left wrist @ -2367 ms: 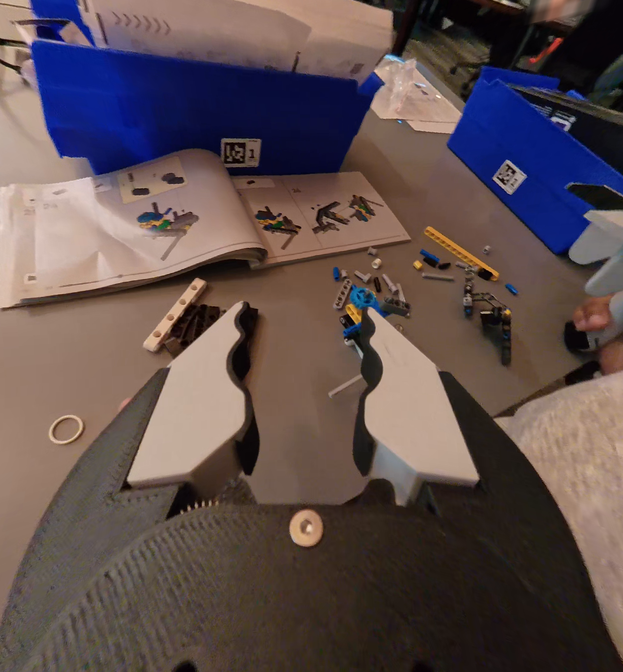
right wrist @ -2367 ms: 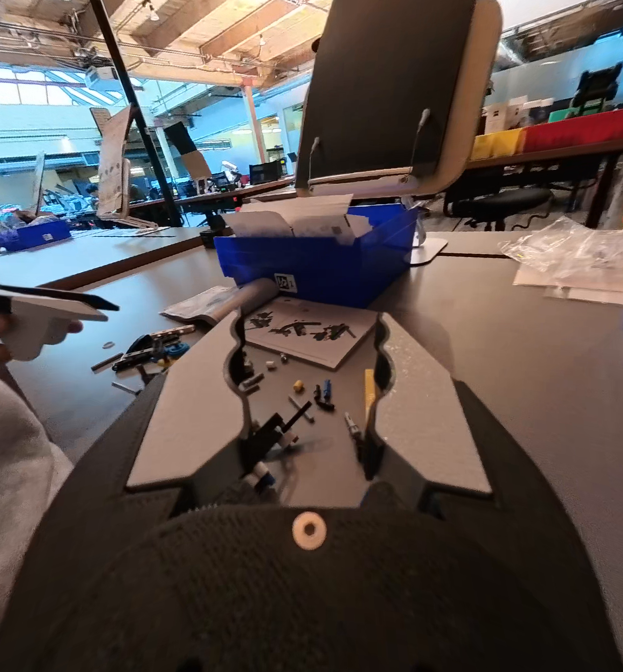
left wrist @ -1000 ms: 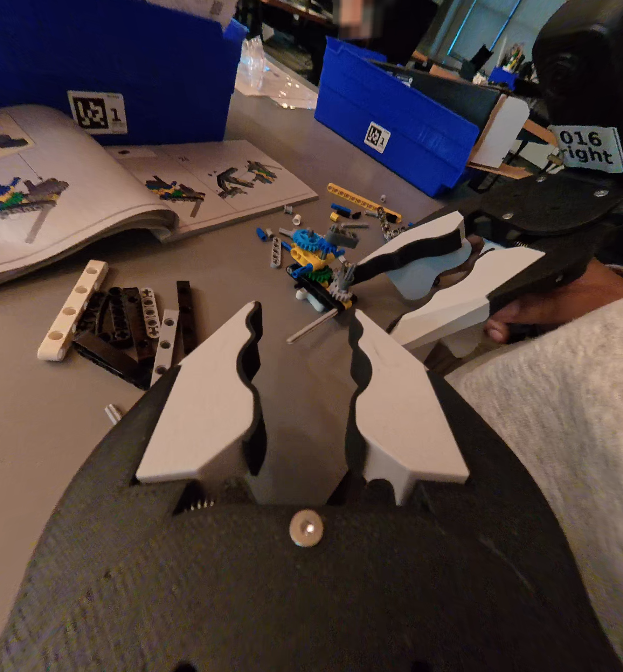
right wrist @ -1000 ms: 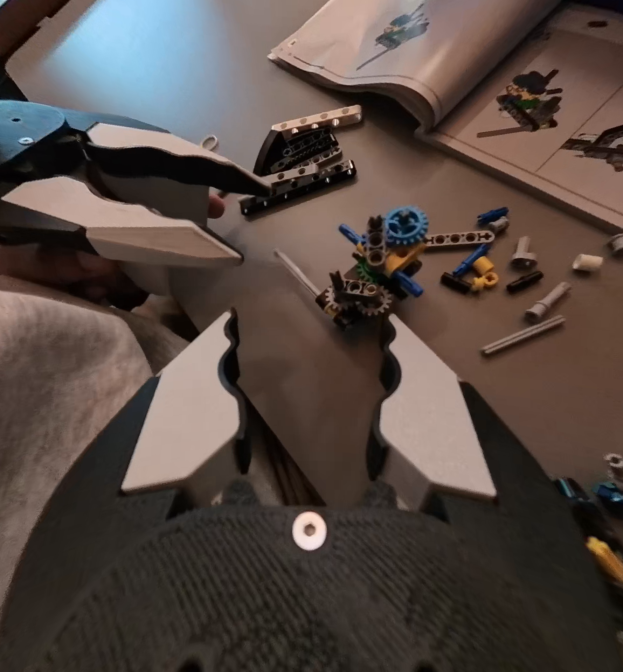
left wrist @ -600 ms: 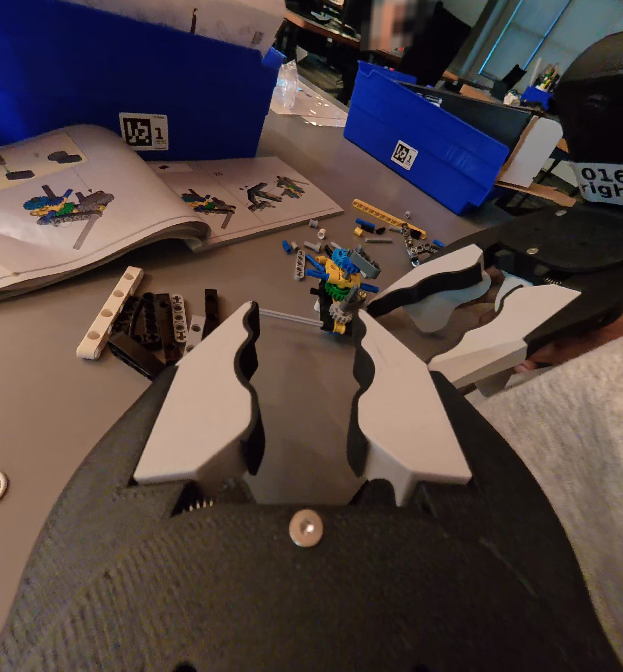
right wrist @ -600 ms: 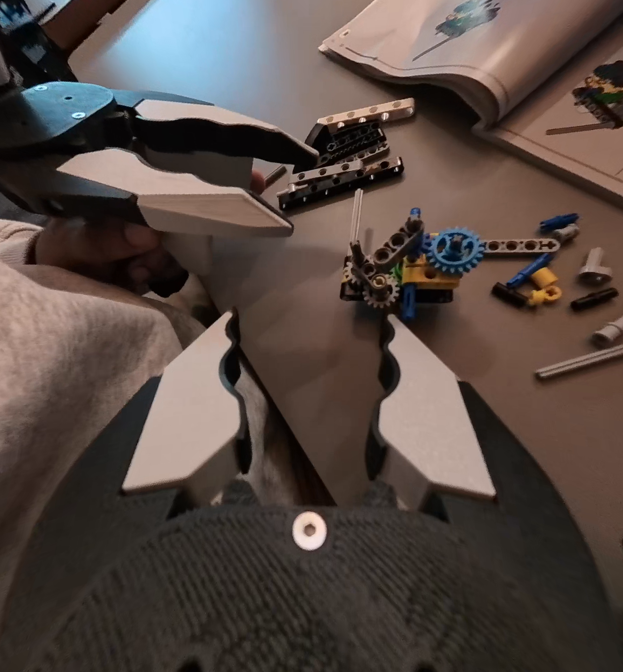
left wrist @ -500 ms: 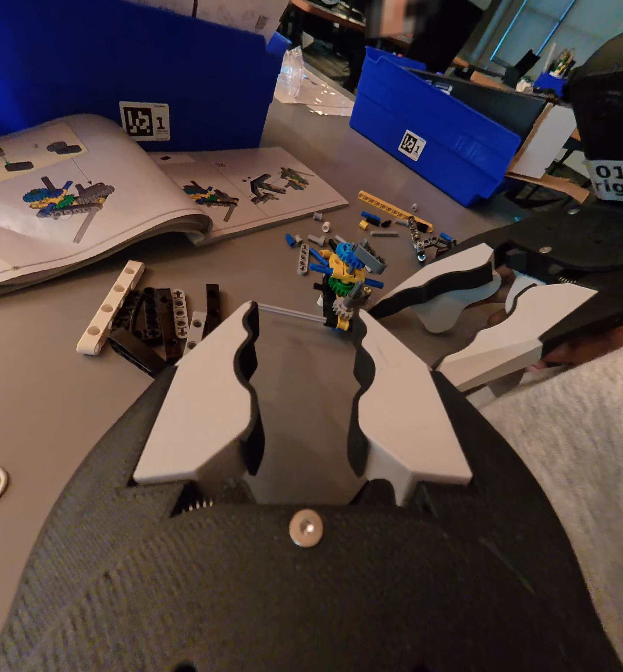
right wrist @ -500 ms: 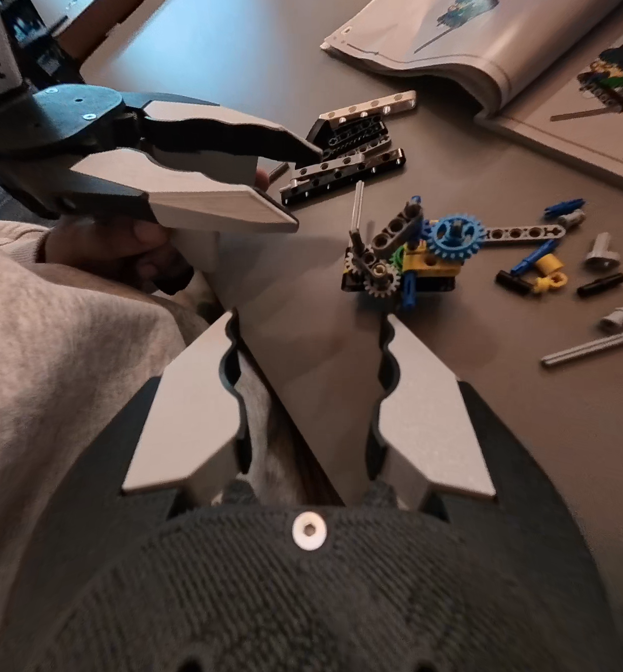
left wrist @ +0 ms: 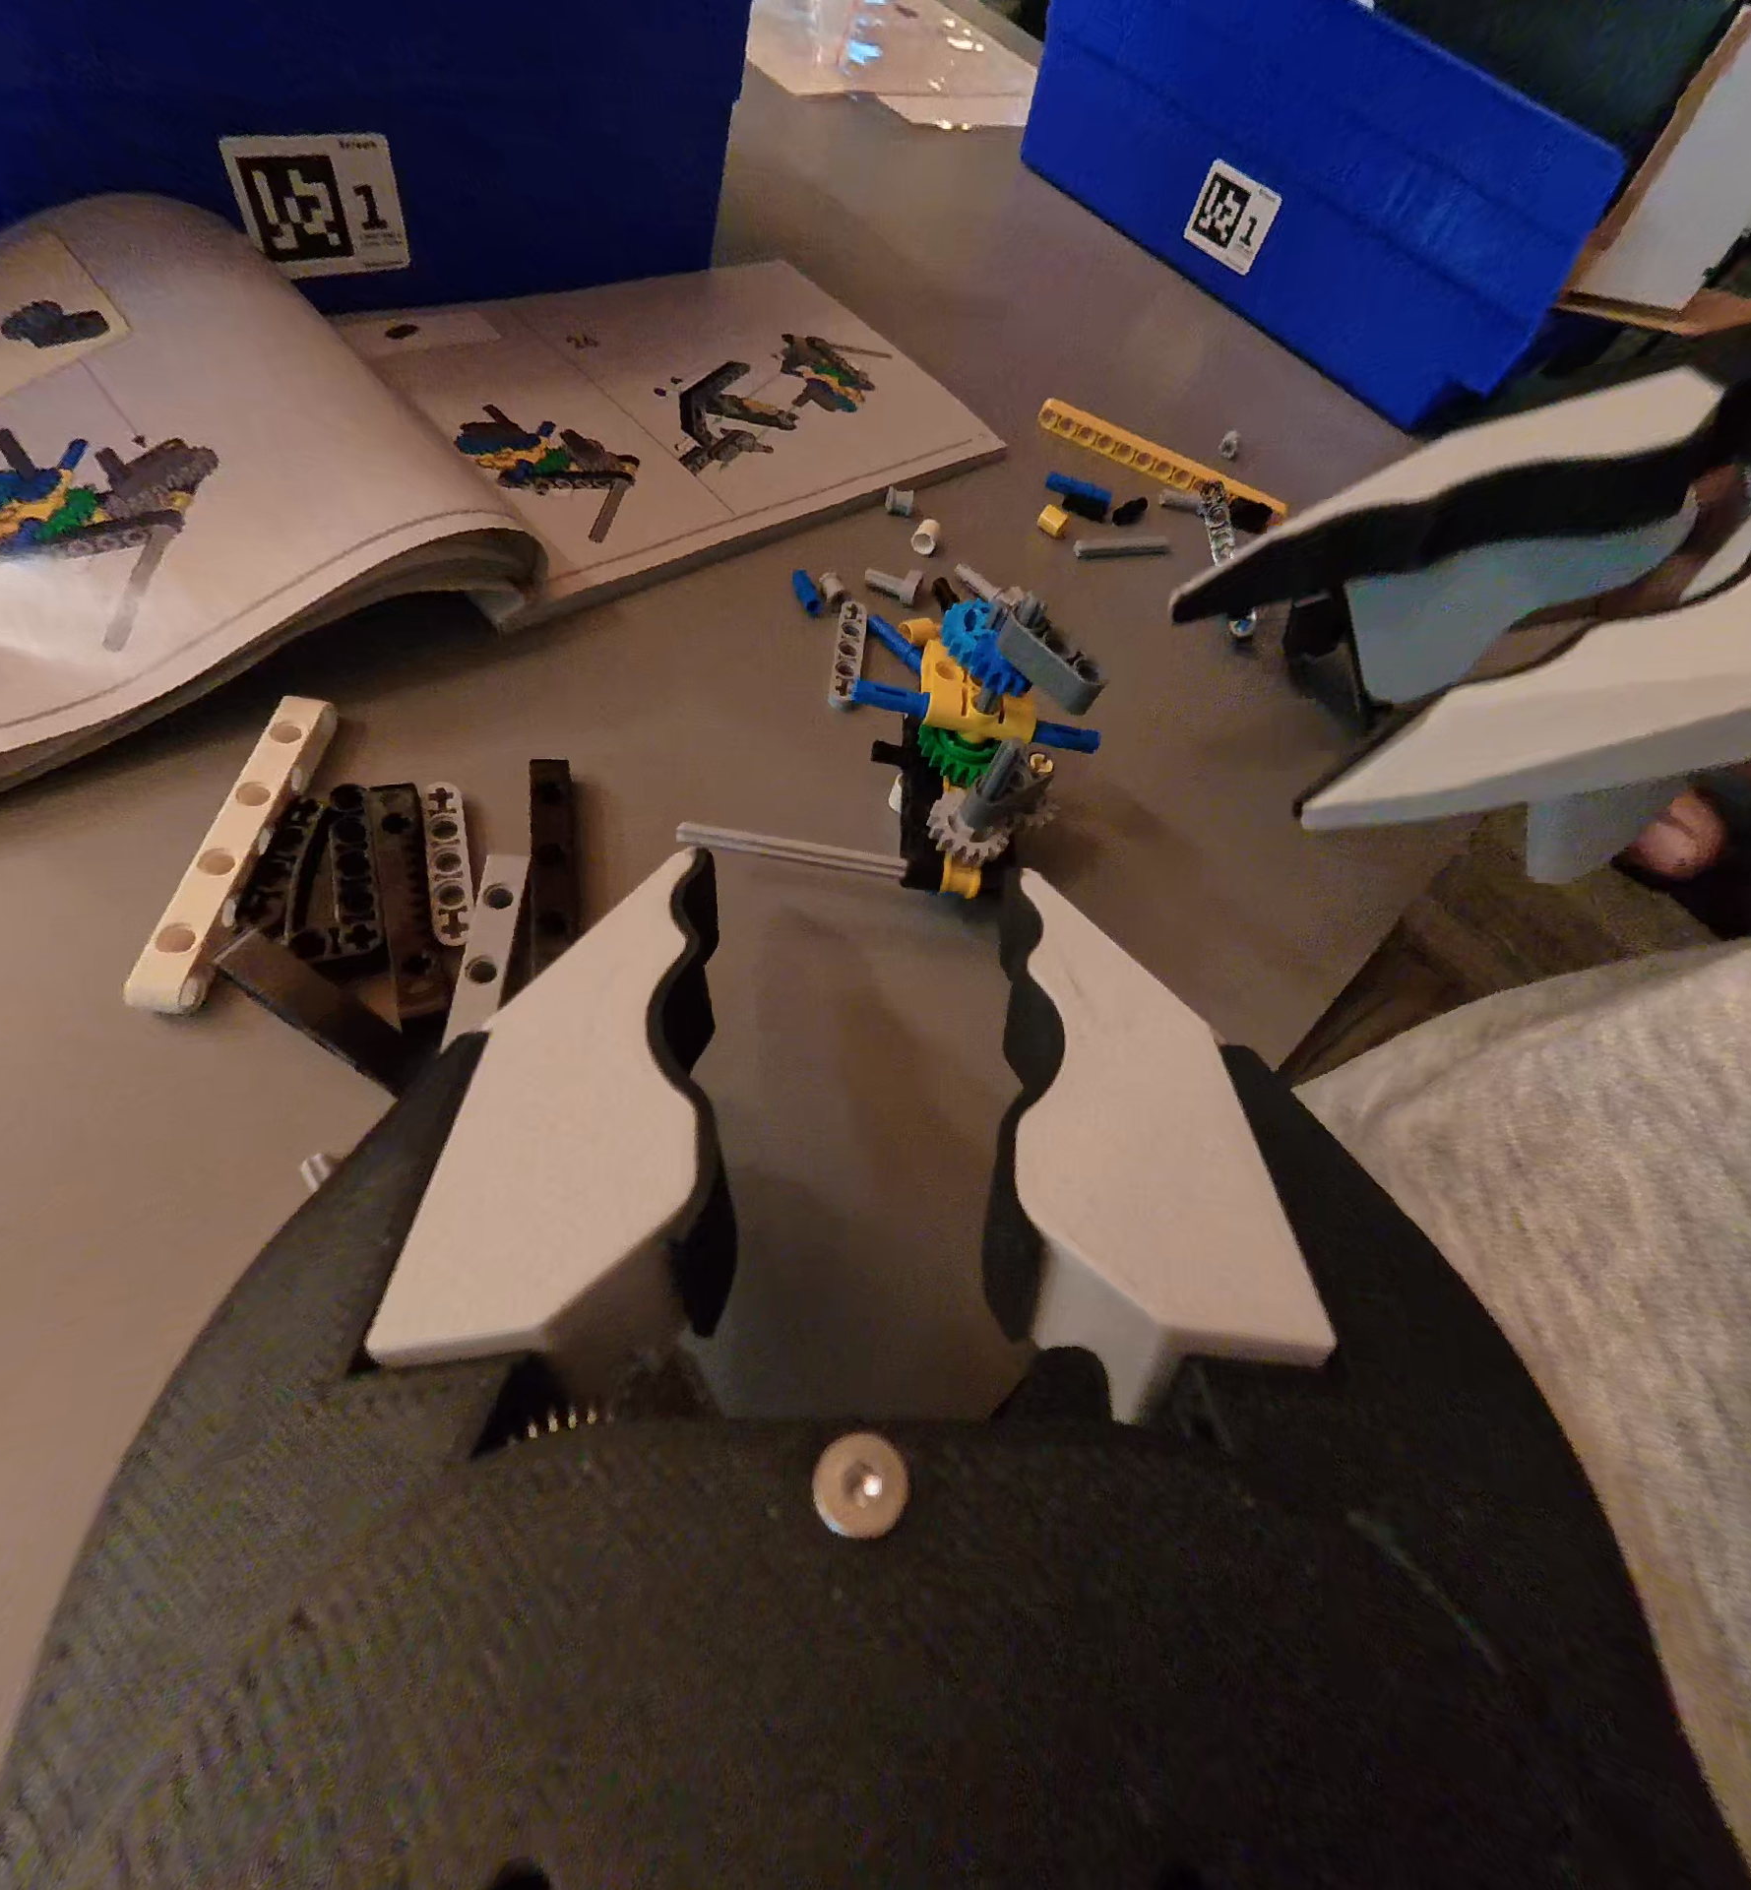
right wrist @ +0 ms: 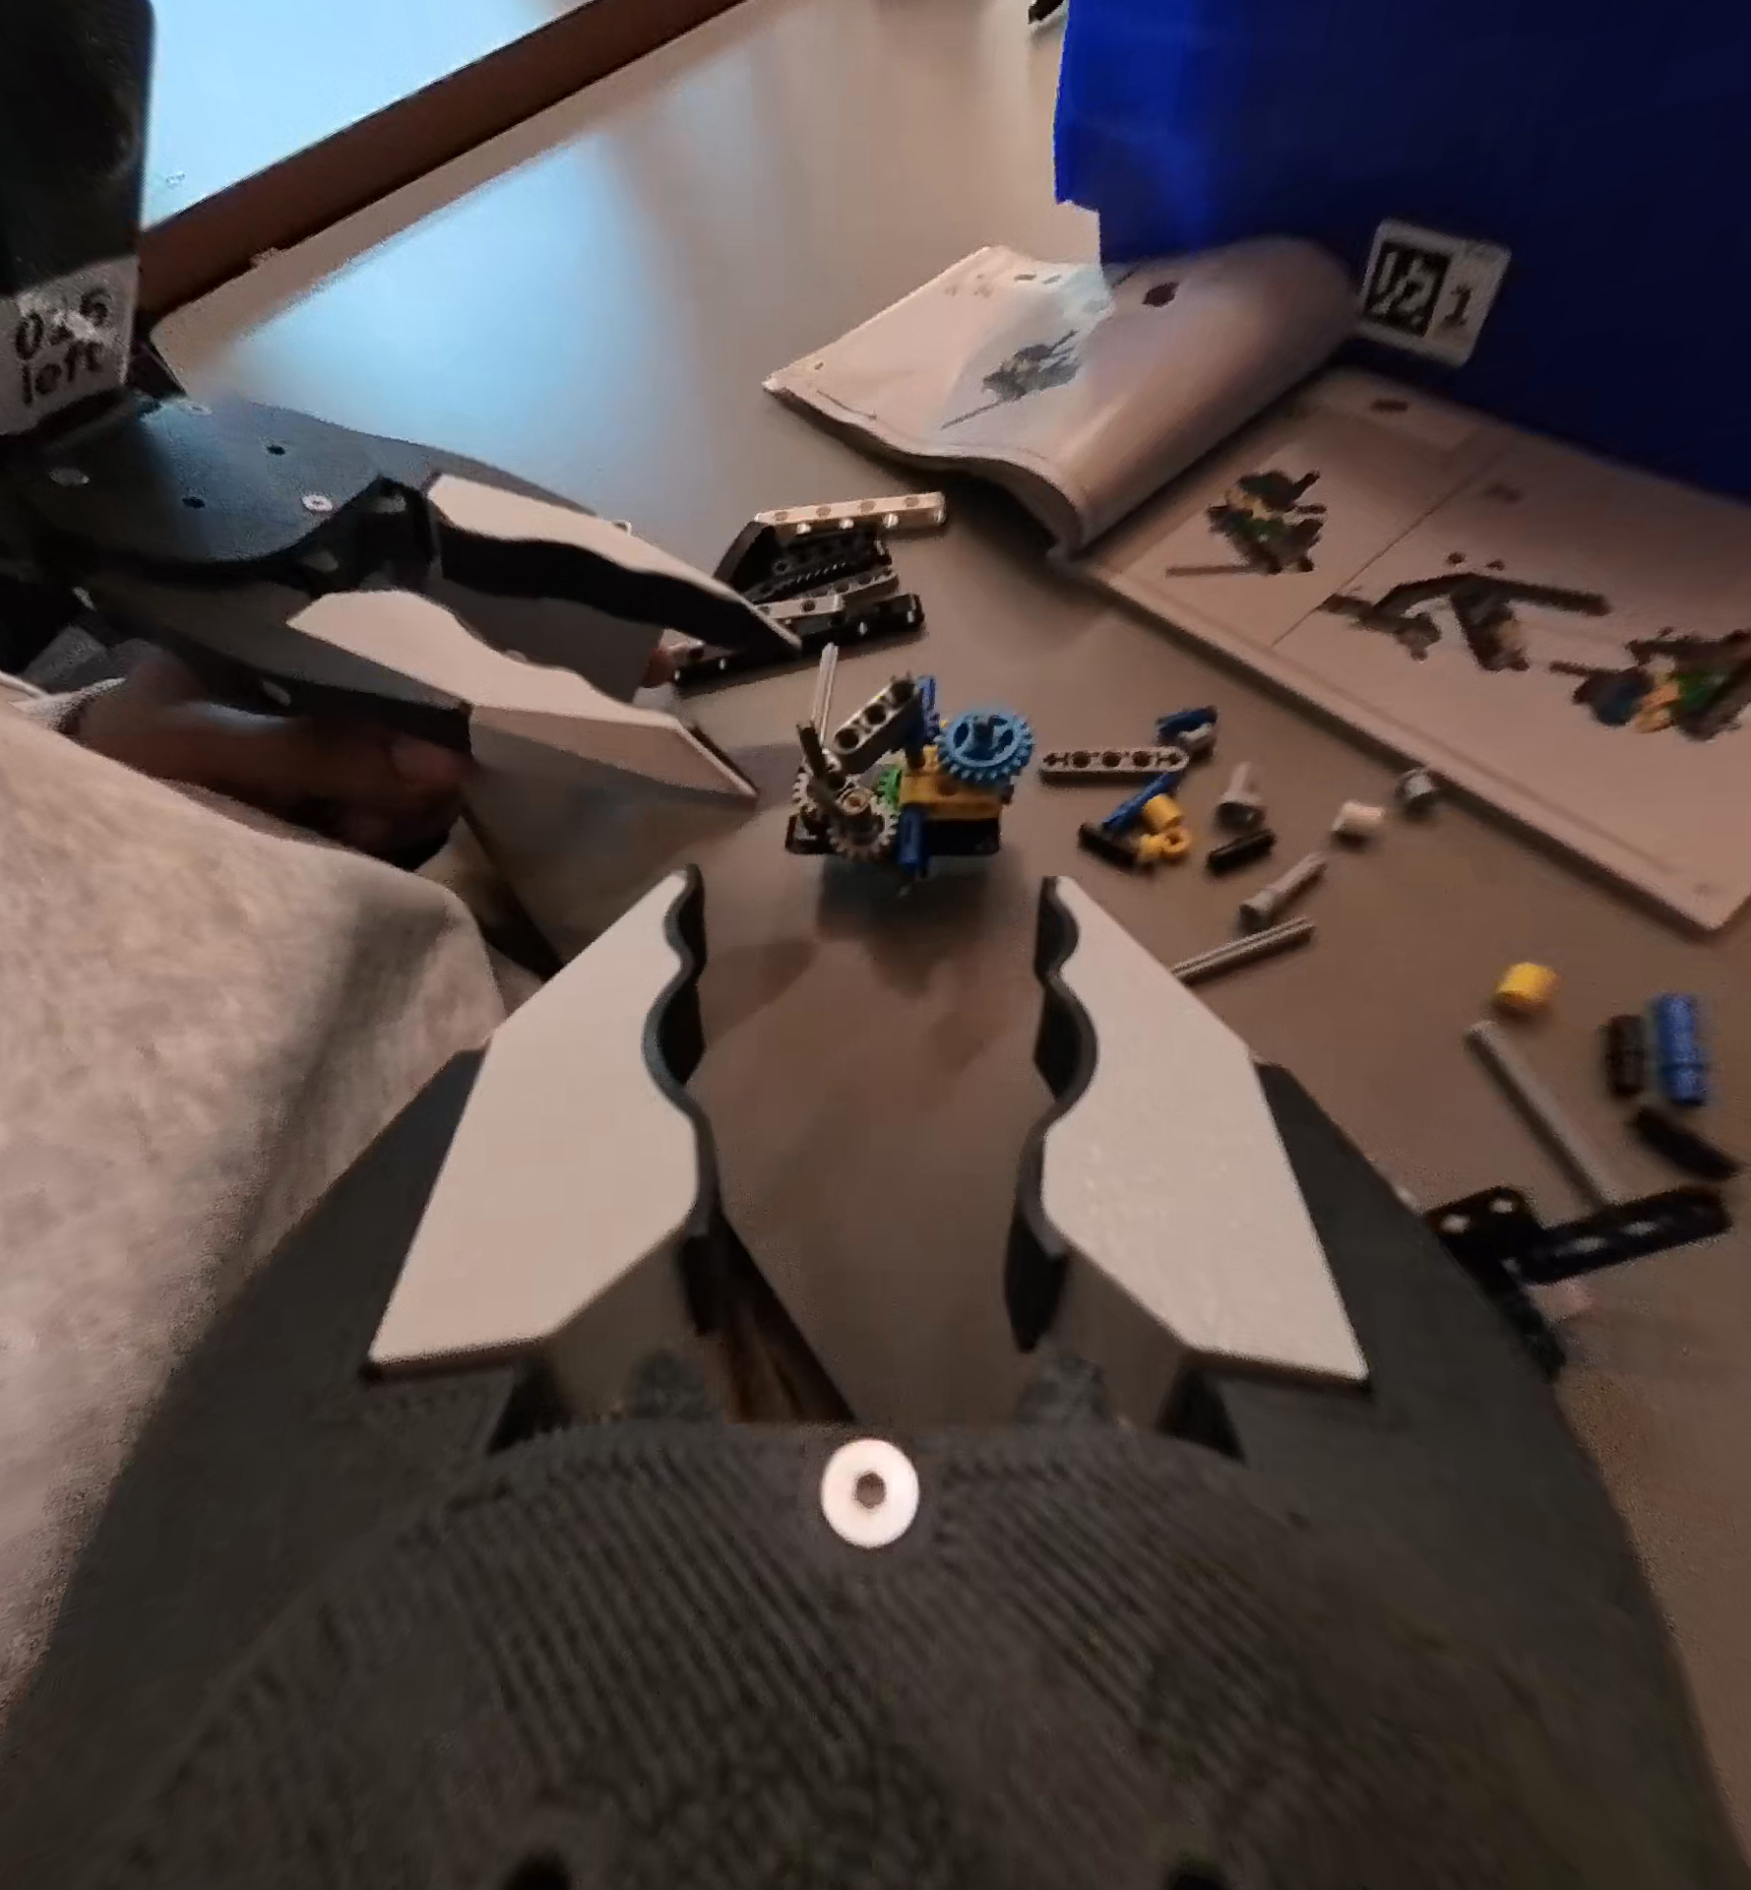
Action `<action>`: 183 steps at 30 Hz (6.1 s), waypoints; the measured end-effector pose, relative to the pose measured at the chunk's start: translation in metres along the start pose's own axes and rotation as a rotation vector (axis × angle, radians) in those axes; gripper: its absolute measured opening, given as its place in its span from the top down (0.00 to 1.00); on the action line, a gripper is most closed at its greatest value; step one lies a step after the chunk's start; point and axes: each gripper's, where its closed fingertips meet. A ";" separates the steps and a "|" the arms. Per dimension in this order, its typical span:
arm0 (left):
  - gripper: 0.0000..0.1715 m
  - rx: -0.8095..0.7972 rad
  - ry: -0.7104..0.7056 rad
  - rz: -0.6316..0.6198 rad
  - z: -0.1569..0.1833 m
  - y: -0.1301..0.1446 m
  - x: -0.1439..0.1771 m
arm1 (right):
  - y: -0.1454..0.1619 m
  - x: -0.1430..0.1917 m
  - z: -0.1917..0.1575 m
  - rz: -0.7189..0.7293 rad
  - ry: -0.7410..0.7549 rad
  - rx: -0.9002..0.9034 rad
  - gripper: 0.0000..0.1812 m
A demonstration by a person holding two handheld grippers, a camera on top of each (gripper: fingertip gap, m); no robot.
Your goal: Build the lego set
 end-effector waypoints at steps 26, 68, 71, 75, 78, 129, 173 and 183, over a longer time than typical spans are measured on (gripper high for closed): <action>0.71 -0.069 0.084 0.004 0.021 -0.013 -0.014 | -0.022 -0.033 0.000 -0.108 -0.180 0.075 0.55; 0.82 -0.044 0.126 0.019 0.024 -0.014 -0.013 | -0.019 -0.034 0.006 -0.196 -0.116 0.050 0.73; 0.82 -0.043 0.125 0.017 0.024 -0.014 -0.013 | -0.018 -0.035 0.006 -0.198 -0.114 0.051 0.72; 0.82 -0.044 0.123 0.015 0.023 -0.013 -0.013 | -0.017 -0.035 0.007 -0.200 -0.113 0.049 0.71; 0.82 -0.043 0.122 0.013 0.023 -0.013 -0.014 | -0.017 -0.036 0.007 -0.201 -0.112 0.048 0.71; 0.82 -0.008 0.127 0.004 0.021 -0.010 -0.016 | -0.026 -0.043 0.011 -0.140 -0.117 0.000 0.59; 0.84 0.004 0.111 -0.010 0.017 -0.008 -0.018 | -0.009 -0.036 0.015 -0.229 -0.121 -0.011 0.84; 0.83 0.015 0.119 0.007 0.017 -0.010 -0.016 | -0.016 -0.031 0.015 -0.209 -0.114 -0.003 0.75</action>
Point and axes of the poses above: each gripper's, where its closed fingertips meet, x back along the fingers, y out of its underside, z = x × y across the jaws, and after that the axes turned 4 degrees about y, right-handed
